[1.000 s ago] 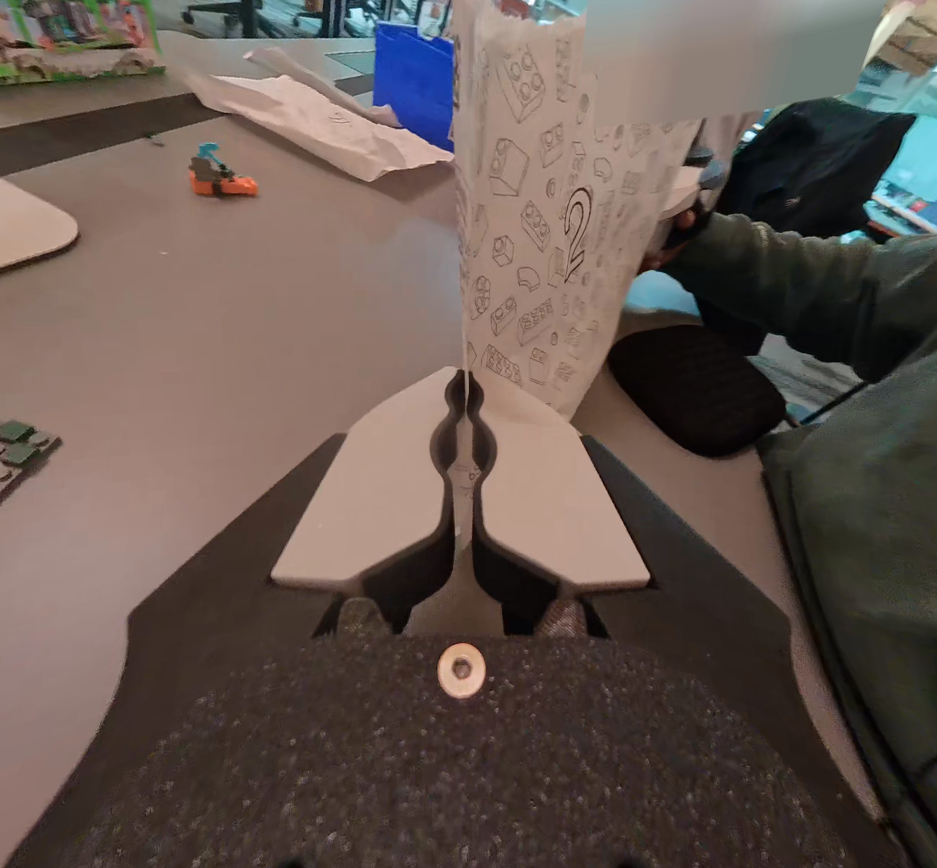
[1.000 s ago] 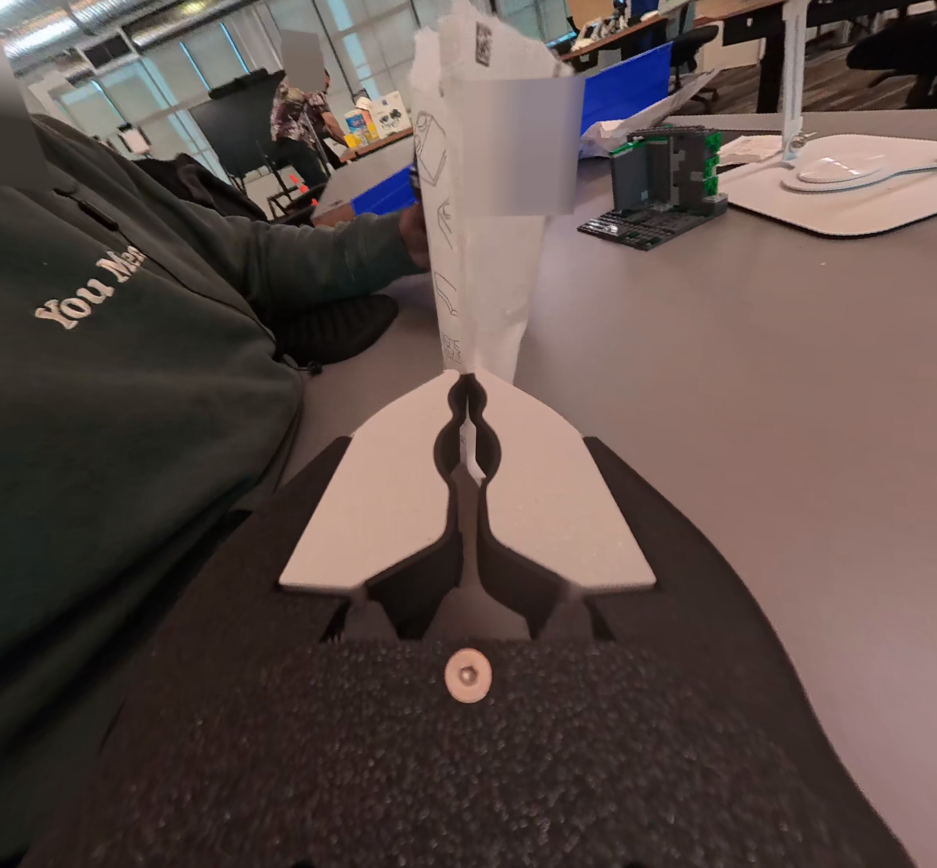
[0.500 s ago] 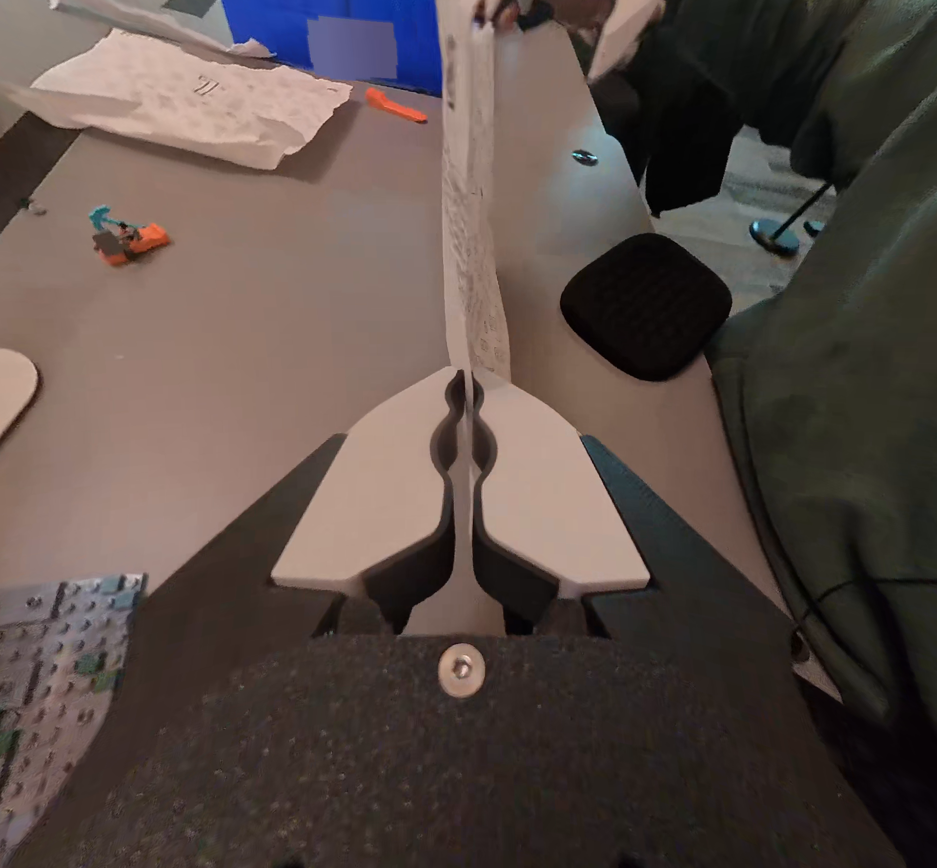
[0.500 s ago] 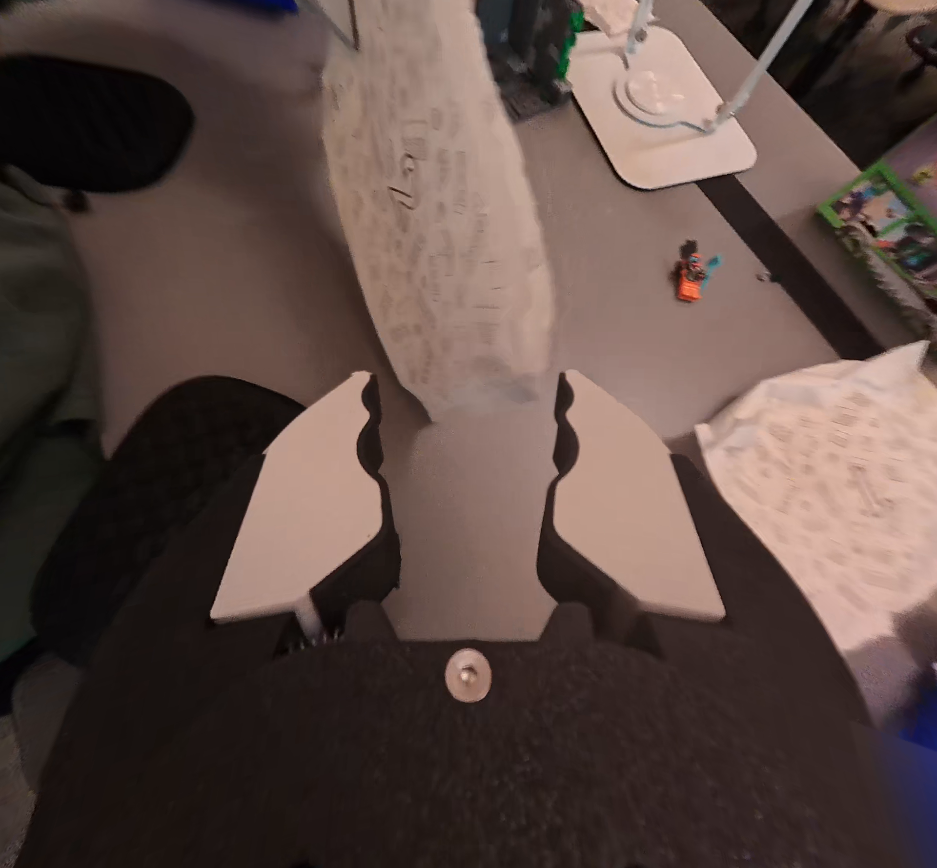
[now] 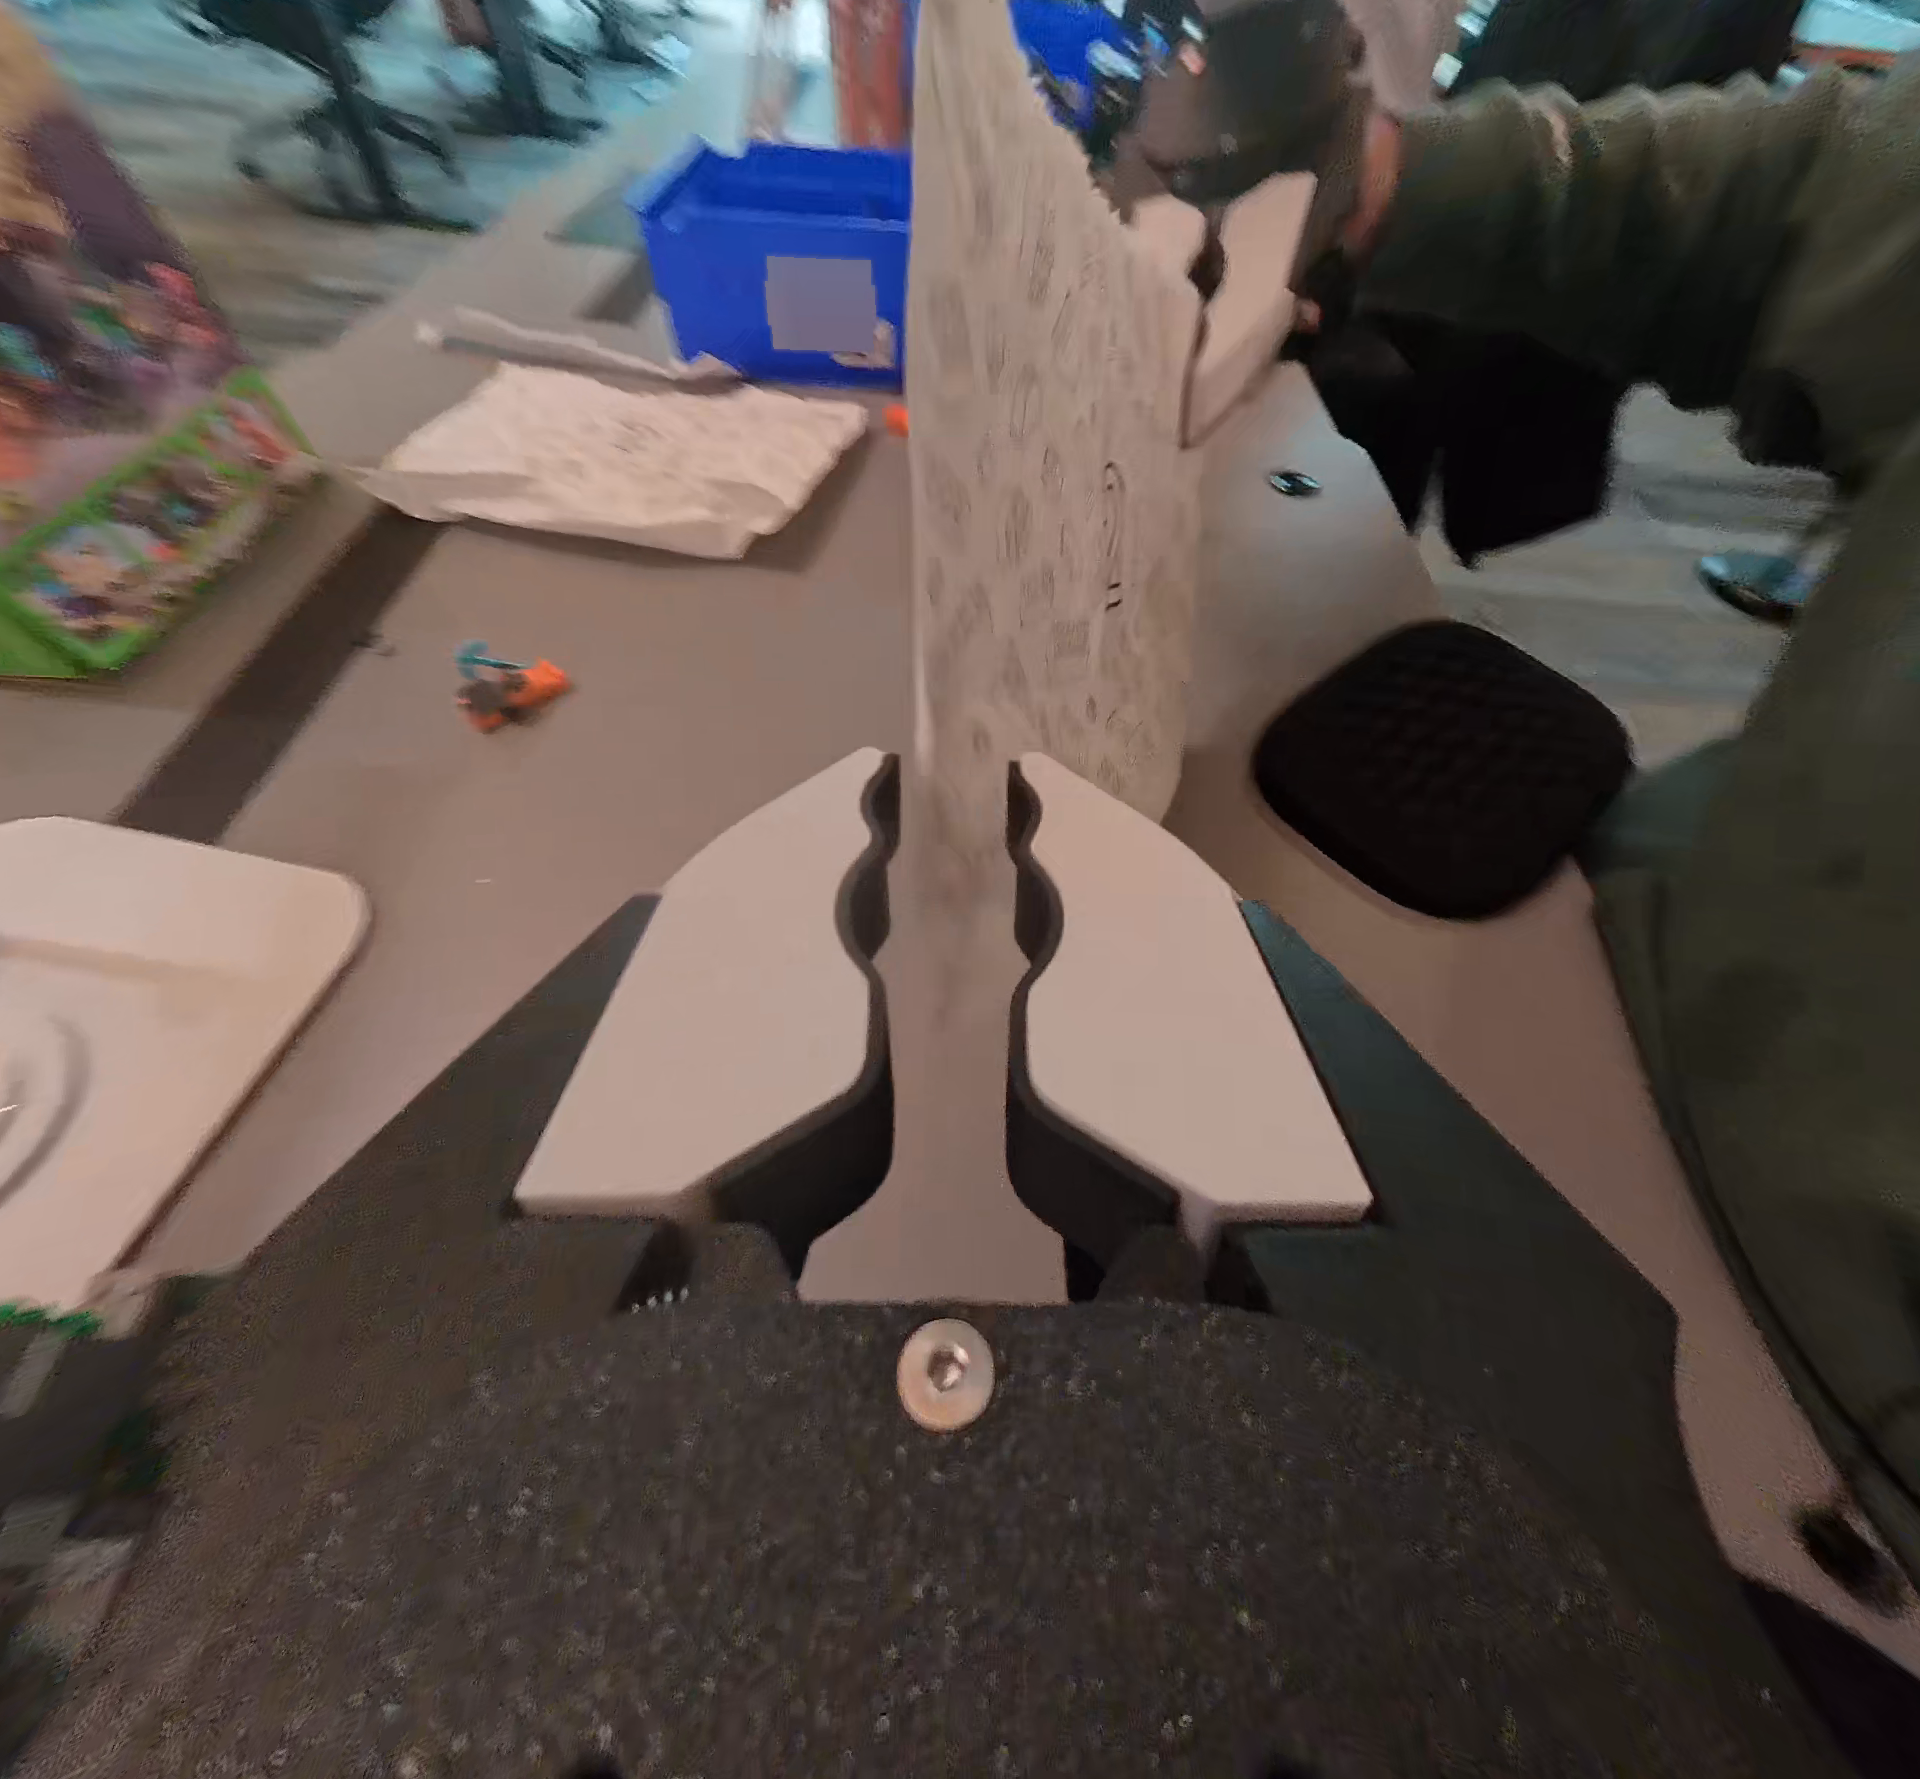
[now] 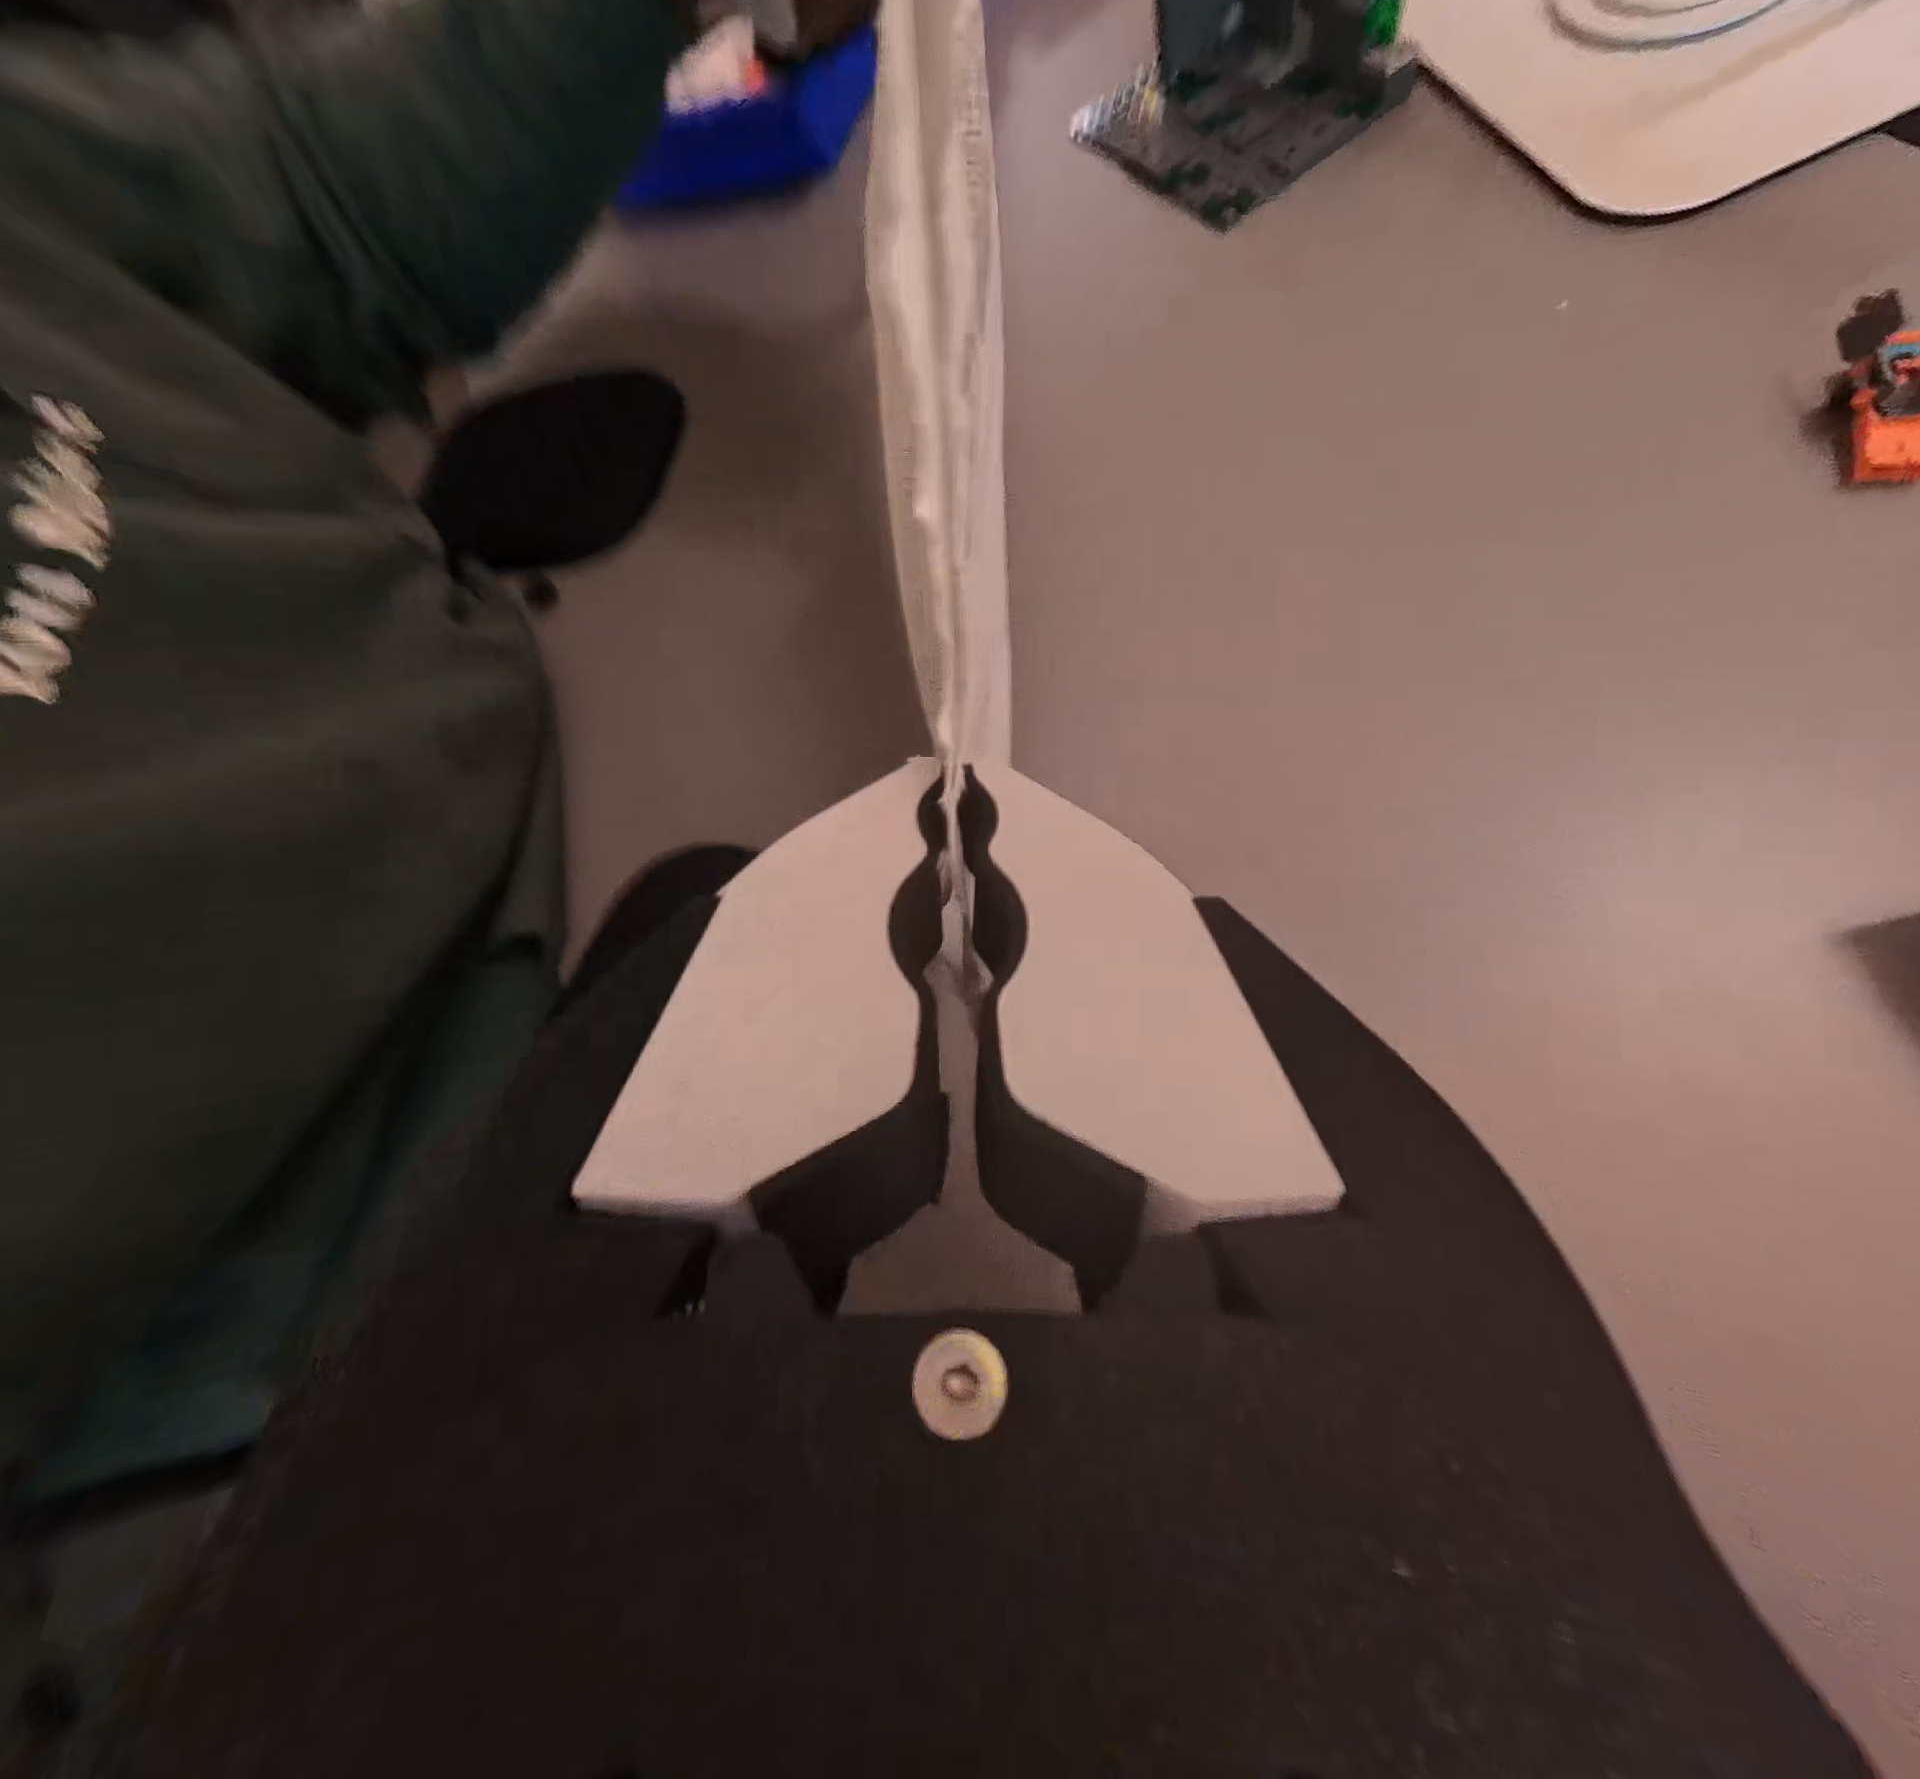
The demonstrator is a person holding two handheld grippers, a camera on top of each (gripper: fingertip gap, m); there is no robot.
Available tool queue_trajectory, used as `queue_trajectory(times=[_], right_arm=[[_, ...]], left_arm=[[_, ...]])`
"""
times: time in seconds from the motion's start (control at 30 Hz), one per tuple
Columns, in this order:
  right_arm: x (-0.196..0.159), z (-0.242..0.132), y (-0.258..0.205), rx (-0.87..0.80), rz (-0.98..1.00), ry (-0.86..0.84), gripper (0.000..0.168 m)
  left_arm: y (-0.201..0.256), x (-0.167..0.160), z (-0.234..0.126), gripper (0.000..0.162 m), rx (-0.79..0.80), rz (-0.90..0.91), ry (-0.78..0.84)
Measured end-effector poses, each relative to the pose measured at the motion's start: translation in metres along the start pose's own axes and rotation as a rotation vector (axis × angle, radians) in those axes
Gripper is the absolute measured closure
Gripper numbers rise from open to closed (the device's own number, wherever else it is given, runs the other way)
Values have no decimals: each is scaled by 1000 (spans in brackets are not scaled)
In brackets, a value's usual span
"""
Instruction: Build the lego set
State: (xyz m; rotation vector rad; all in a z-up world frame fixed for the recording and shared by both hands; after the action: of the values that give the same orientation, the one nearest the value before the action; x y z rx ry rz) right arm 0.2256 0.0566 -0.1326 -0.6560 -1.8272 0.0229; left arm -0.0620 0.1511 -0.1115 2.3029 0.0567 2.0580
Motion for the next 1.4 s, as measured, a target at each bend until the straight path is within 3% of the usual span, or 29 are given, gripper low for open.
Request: queue_trajectory(times=[0.1, 0.2, 0.4, 0.57, 0.77, 0.97, 1.4], right_arm=[[1, -15, 15, -8, 199, 195, 168], [1, -30, 38, -39, 373, 365, 168], [-5, -61, 100, -148, 685, 633, 168], [-18, -80, 159, -313, 836, 704, 168], [-36, -90, 205, -456, 958, 662, 168], [-44, -96, 226, -556, 975, 480, 164], [-36, -123, 241, -938, 815, 272, 130]], left_arm=[[-7, 9, -14, 138, 166, 80, 83], [-4, 12, -22, 141, 229, 97, 134], [17, -5, -19, 143, 202, 89, 107], [30, -14, -18, 144, 170, 76, 94], [37, -19, -25, 145, 174, 61, 92], [38, -30, -32, 146, 180, 34, 74], [40, -41, -33, 147, 172, 24, 64]])
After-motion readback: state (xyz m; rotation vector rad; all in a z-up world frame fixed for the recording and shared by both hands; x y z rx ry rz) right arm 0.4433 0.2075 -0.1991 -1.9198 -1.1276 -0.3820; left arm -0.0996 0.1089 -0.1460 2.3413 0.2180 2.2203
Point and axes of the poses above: each gripper's, where its closed fingertips meet, z out along the fingers, x out of its top, y = z × x across the jaws, the point moved 6 cm from there along -z, back along the fingers, and after that the axes turned 12 degrees about y, right-handed, at the moved point
